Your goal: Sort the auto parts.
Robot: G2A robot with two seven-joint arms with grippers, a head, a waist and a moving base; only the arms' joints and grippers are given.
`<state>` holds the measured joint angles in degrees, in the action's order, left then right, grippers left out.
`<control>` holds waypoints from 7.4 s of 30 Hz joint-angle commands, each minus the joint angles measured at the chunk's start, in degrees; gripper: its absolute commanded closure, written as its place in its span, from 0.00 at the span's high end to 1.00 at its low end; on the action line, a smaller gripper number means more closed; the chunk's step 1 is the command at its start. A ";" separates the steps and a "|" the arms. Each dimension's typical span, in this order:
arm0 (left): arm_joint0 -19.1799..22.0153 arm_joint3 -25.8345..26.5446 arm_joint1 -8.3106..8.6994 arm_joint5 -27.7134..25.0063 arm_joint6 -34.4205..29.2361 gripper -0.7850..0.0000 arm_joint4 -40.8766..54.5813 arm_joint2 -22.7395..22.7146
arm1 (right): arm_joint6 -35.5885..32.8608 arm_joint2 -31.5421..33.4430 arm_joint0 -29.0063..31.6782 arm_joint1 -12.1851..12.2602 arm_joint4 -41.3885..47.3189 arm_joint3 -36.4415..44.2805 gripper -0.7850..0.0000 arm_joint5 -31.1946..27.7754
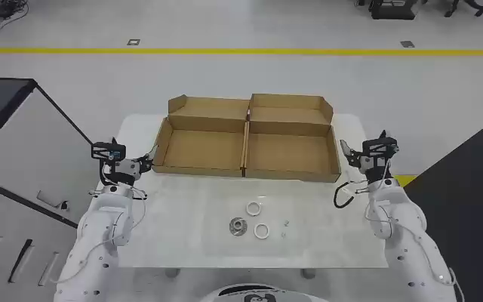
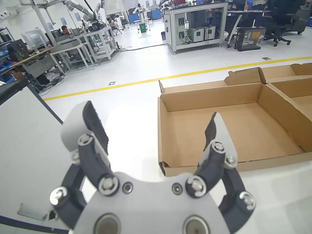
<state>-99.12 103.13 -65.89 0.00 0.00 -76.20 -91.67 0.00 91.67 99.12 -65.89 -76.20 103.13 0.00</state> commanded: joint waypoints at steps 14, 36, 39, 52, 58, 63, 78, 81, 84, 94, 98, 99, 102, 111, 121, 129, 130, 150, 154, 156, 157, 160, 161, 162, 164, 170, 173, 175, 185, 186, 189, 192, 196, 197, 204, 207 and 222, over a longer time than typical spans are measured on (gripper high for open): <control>0.00 0.00 0.00 0.00 0.00 1.00 0.00 0.00 | -2.40 3.40 -0.21 0.51 -1.76 4.55 1.00 -4.23; 0.00 0.00 0.00 0.00 0.00 1.00 0.00 0.00 | -33.50 10.95 -4.71 4.17 8.28 23.63 1.00 -45.02; 0.00 0.00 0.00 0.00 0.00 1.00 0.00 0.00 | -37.94 10.11 -5.72 4.55 10.60 24.73 1.00 -46.38; 0.00 0.00 0.00 0.00 0.00 1.00 0.00 0.00 | -55.43 2.10 -13.99 7.93 21.48 26.04 1.00 -48.86; 0.00 0.00 0.00 0.00 0.00 1.00 0.00 0.00 | -57.79 -6.07 -19.60 11.69 24.37 24.64 1.00 -46.51; 0.00 0.00 0.00 0.00 0.00 1.00 0.00 0.00 | -59.86 -13.56 -24.95 15.63 28.18 23.42 1.00 -44.45; 0.00 0.00 0.00 0.00 0.00 1.00 0.00 0.00 | -69.51 -37.60 -43.12 28.08 42.65 22.44 1.00 -34.79; 0.00 0.00 0.00 0.00 0.00 1.00 0.00 0.00 | -70.47 -42.25 -46.77 30.01 44.22 22.23 1.00 -33.84; 0.00 0.00 0.00 0.00 0.00 1.00 0.00 0.00 | -70.68 -46.51 -50.23 31.53 45.15 21.30 1.00 -33.62; 0.00 0.00 0.00 0.00 0.00 1.00 0.00 0.00 | -70.60 -57.03 -57.95 33.36 48.55 17.57 1.00 -33.69; 0.00 0.00 0.00 0.00 0.00 1.00 0.00 0.00 | -70.62 -60.03 -59.87 33.24 49.04 16.96 1.00 -33.67; 0.00 0.00 0.00 0.00 0.00 1.00 0.00 0.00 | -70.53 -60.69 -60.29 33.14 49.22 16.71 1.00 -33.75; 0.00 0.00 0.00 0.00 0.00 1.00 0.00 0.00 | -70.37 -62.54 -61.41 32.69 49.61 15.85 1.00 -33.91; 0.00 0.00 0.00 0.00 0.00 1.00 0.00 0.00 | -70.82 -66.08 -63.63 30.36 53.60 13.32 1.00 -33.46; 0.00 0.00 0.00 0.00 0.00 1.00 0.00 0.00 | -70.81 -68.75 -64.73 27.69 54.00 10.96 1.00 -32.41; 0.00 0.00 0.00 0.00 0.00 1.00 0.00 0.00 | -71.17 -70.26 -63.93 26.16 51.31 9.42 1.00 -31.85; 0.00 0.00 0.00 0.00 0.00 1.00 0.00 0.00 | -71.18 -70.37 -63.82 26.02 50.91 9.23 1.00 -31.82; 0.00 0.00 0.00 0.00 0.00 1.00 0.00 0.00 | -70.87 -71.44 -61.58 23.65 47.15 6.98 1.00 -29.82; 0.00 0.00 0.00 0.00 0.00 1.00 0.00 0.00 | -70.70 -71.40 -61.04 23.36 46.76 6.52 1.00 -29.55; 0.00 0.00 0.00 0.00 0.00 1.00 0.00 0.00 | -70.43 -71.41 -60.77 23.19 46.18 6.24 1.00 -29.40; 0.00 0.00 0.00 0.00 0.00 1.00 0.00 0.00 | -70.32 -71.44 -60.62 23.08 46.01 6.04 1.00 -29.35; 0.00 0.00 0.00 0.00 0.00 1.00 0.00 0.00 | -69.99 -71.50 -60.25 22.75 45.64 5.52 1.00 -29.18; 0.00 0.00 0.00 0.00 0.00 1.00 0.00 0.00 | -69.95 -71.54 -60.14 22.63 45.48 5.38 1.00 -29.11; 0.00 0.00 0.00 0.00 0.00 1.00 0.00 0.00 | -69.96 -71.58 -60.02 22.53 45.36 5.24 1.00 -29.11; 0.00 0.00 0.00 0.00 0.00 1.00 0.00 0.00 | -69.92 -71.59 -59.79 22.34 45.39 4.92 0.78 -29.07; 0.00 0.00 0.00 0.00 0.00 1.00 0.00 0.00 | -69.81 -71.63 -59.29 21.79 44.73 3.46 0.73 -29.71; 0.00 0.00 0.00 0.00 0.00 1.00 0.00 0.00 | -69.80 -71.60 -59.10 21.52 44.50 2.75 0.73 -29.86; 0.00 0.00 0.00 0.00 0.00 1.00 0.00 0.00 | -69.77 -71.55 -58.94 21.37 44.32 2.33 0.73 -29.95; 0.00 0.00 0.00 0.00 0.00 1.00 0.00 0.00 | -70.15 -71.44 -58.30 20.54 44.62 1.46 0.48 -30.21; 0.00 0.00 0.00 0.00 0.00 1.00 0.00 0.00 | -70.21 -71.44 -58.23 20.47 44.64 1.40 0.47 -30.30; 0.00 0.00 0.00 0.00 0.00 1.00 0.00 0.00 | -70.68 -71.40 -58.12 20.27 44.87 1.16 0.47 -30.57; 0.00 0.00 0.00 0.00 0.00 1.00 0.00 0.00 | -71.14 -71.32 -57.94 20.15 45.26 1.01 0.47 -30.80; 0.00 0.00 0.00 0.00 0.00 1.00 0.00 0.00 | -71.93 -71.19 -57.50 20.17 45.64 1.17 0.45 -31.11; 0.00 0.00 0.00 0.00 0.00 1.00 0.00 0.00 | -72.06 -71.15 -57.37 20.19 45.68 1.28 0.45 -31.20; 0.00 0.00 0.00 0.00 0.00 1.00 0.00 0.00 | -72.20 -70.69 -56.59 20.27 45.31 1.32 0.41 -31.39; 0.00 0.00 0.00 0.00 0.00 1.00 0.00 0.00 | -72.07 -70.49 -56.38 20.23 45.08 1.08 0.39 -31.63; 0.00 0.00 0.00 0.00 0.00 1.00 0.00 0.00 | -72.06 -70.23 -55.66 19.78 45.26 0.31 0.01 -32.22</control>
<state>-99.12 103.13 -65.89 0.00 0.00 -76.20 -91.67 -72.02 21.47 43.46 -46.08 -30.94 103.47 -32.26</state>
